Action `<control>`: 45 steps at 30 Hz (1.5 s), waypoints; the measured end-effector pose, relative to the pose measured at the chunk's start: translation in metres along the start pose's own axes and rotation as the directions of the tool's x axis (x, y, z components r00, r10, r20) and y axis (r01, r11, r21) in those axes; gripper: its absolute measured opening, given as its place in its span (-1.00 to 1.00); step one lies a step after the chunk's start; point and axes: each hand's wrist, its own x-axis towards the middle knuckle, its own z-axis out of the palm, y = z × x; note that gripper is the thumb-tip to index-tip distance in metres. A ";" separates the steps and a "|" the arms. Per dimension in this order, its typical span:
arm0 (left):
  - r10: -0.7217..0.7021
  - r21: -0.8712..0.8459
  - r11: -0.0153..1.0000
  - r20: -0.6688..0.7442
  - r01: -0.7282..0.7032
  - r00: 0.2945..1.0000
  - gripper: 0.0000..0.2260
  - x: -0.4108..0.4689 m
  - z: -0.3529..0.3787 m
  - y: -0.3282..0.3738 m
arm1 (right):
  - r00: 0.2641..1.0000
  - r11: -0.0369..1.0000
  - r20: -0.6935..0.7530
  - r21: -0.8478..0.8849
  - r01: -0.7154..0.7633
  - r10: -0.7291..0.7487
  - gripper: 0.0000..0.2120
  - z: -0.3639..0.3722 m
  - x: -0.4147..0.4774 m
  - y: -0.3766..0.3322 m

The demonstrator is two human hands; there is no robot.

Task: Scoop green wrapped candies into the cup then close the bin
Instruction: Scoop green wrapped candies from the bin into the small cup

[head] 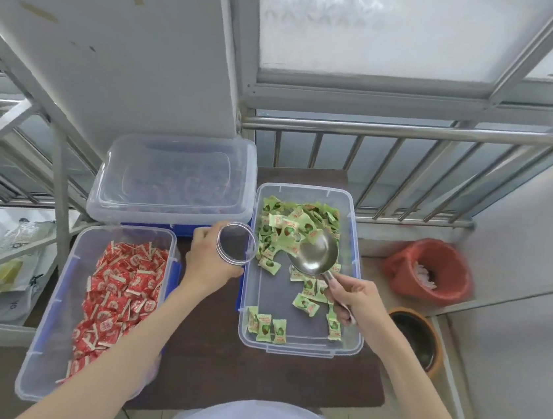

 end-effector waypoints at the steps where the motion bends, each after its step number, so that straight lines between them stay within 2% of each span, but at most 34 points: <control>1: 0.013 0.024 1.000 -0.006 -0.013 1.000 -0.23 0.002 0.000 0.002 | 0.999 0.998 0.035 -0.056 0.018 -0.016 -0.77 -0.005 -0.003 -0.012; 4: 0.089 0.050 0.995 -0.037 -0.088 0.995 -0.22 0.002 -0.002 0.012 | 0.988 0.954 0.153 -0.295 0.042 0.004 -0.81 -0.010 -0.006 -0.050; 6: 0.152 0.054 0.987 -0.043 -0.150 0.987 -0.22 0.000 -0.003 0.018 | 0.979 0.875 0.197 -0.482 0.051 0.051 -0.80 -0.003 -0.003 -0.076; 8: 0.193 0.059 0.980 -0.049 -0.191 0.980 -0.21 -0.002 -0.003 0.021 | 0.976 0.739 0.203 -0.670 0.077 0.083 -0.76 0.010 -0.001 -0.101; 11: 0.198 0.037 0.980 -0.052 -0.196 0.979 -0.20 -0.006 -0.004 0.020 | 0.972 0.475 0.216 -0.868 0.146 0.096 -0.65 0.034 0.004 -0.139; 13: 0.175 0.023 0.984 -0.057 -0.174 0.983 -0.18 -0.009 -0.004 0.016 | 0.968 0.311 0.226 -0.933 0.182 0.112 -0.61 0.057 0.008 -0.162; 17: 0.151 0.022 0.988 -0.091 -0.150 0.984 -0.20 -0.015 0.000 0.008 | 0.965 -0.013 0.238 -0.971 0.241 0.110 -0.78 0.109 0.006 -0.195; 19: 0.154 0.015 0.988 -0.107 -0.153 0.982 -0.21 -0.016 0.002 0.005 | 0.967 -0.098 0.237 -0.964 0.246 0.093 -0.83 0.120 0.005 -0.203; 21: 0.135 -0.021 0.990 -0.098 -0.137 0.986 -0.19 -0.016 0.001 0.001 | 0.972 -0.036 0.223 -0.973 0.226 0.075 -0.77 0.109 0.001 -0.209; 24: 0.078 -0.097 0.992 -0.056 -0.083 0.995 -0.18 -0.019 0.001 -0.010 | 0.988 0.223 0.154 -0.964 0.148 0.013 -0.64 0.068 -0.008 -0.193; 25: 0.059 -0.120 0.991 -0.045 -0.064 0.997 -0.17 -0.020 0.001 -0.013 | 0.995 0.273 0.100 -0.957 0.103 -0.025 -0.62 0.054 -0.010 -0.173; 27: 0.044 -0.156 0.986 -0.048 -0.051 0.998 -0.18 -0.023 0.004 -0.020 | 0.995 0.274 -0.027 -0.962 0.001 -0.098 -0.63 0.033 -0.011 -0.117; 29: 0.044 -0.178 0.982 -0.065 -0.055 0.997 -0.20 -0.025 0.006 -0.026 | 0.991 0.312 -0.131 -0.943 -0.115 -0.029 -0.65 0.021 -0.005 -0.056; 32: 0.052 -0.192 0.979 -0.056 -0.062 0.997 -0.21 -0.029 0.007 -0.033 | 0.988 0.380 -0.112 -0.913 -0.145 0.109 -0.56 0.015 -0.008 0.003; 37: 0.078 -0.218 0.972 -0.042 -0.085 0.996 -0.24 -0.035 0.002 -0.033 | 0.988 0.380 -0.047 -0.920 -0.100 0.146 -0.64 0.013 -0.037 0.026; 41: 0.076 -0.233 0.969 -0.025 -0.080 0.997 -0.23 -0.038 0.004 -0.029 | 0.982 0.324 -0.045 -0.940 -0.105 0.186 -0.67 0.004 -0.050 0.024; 45: 0.066 -0.230 0.971 -0.036 -0.073 0.997 -0.22 -0.043 0.010 -0.029 | 0.960 0.337 -0.009 -0.935 -0.107 0.281 -0.62 -0.005 -0.061 0.024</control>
